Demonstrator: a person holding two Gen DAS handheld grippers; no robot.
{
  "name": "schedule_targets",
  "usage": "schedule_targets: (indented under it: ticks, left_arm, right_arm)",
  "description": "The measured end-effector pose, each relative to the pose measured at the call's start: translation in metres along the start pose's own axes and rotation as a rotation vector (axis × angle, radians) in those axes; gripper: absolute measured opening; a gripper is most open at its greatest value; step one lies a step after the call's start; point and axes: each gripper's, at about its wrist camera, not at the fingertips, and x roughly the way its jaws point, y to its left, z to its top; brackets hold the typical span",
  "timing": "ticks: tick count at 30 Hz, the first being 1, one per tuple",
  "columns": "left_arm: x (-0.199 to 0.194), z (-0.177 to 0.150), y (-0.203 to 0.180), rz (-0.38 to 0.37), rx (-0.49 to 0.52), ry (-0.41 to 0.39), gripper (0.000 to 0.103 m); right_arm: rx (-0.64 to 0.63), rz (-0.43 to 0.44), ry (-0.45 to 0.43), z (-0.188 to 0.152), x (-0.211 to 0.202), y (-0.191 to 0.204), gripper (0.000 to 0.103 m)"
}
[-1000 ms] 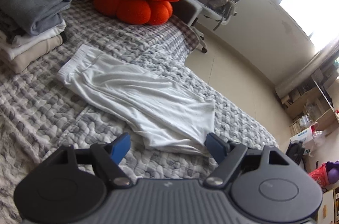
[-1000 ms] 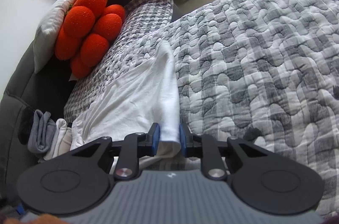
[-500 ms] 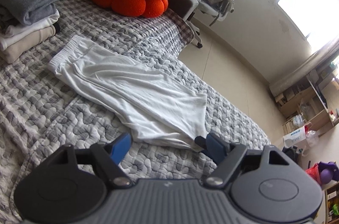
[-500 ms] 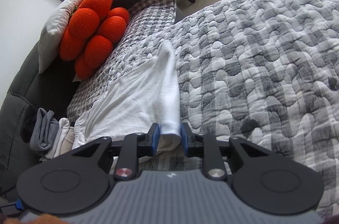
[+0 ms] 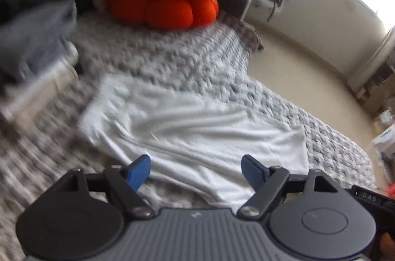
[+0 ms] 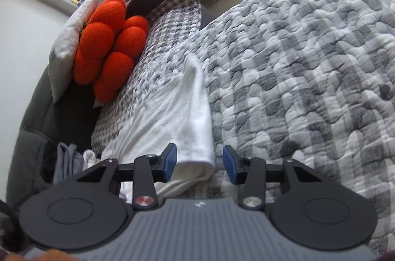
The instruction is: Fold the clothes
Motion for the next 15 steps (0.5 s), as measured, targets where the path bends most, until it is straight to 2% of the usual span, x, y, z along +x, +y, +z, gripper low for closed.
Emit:
schedule_targets:
  ticks: [2,5,6,7,9,12,15]
  left_arm:
    - [0.005,0.001,0.0,-0.032,-0.018,0.0,0.081]
    - [0.015,0.003,-0.014,-0.034,0.023,0.023,0.081]
    - [0.019,0.005,-0.019,-0.037,0.035,0.033,0.081]
    - [0.024,0.008,-0.024,-0.039,0.042,0.046,0.081]
    - [0.032,0.016,-0.033,-0.051,0.035,0.075,0.081]
    - [0.042,0.026,-0.044,-0.076,0.045,0.09,0.081]
    - [0.054,0.026,-0.044,-0.067,0.038,0.091,0.081]
  right_arm:
    - [-0.003,0.011,0.007,0.003,0.001,0.0,0.044]
    - [-0.04,-0.005,0.027,0.002,0.007,0.006,0.034]
    - [-0.061,-0.018,0.032,0.001,0.01,0.008,0.028]
    - [-0.084,-0.036,0.036,0.0,0.012,0.01,0.017]
    - [-0.132,-0.067,0.038,-0.002,0.015,0.013,0.009]
    - [-0.19,-0.081,0.02,-0.005,0.009,0.019,0.008]
    - [-0.219,-0.078,0.02,-0.005,0.005,0.018,0.009]
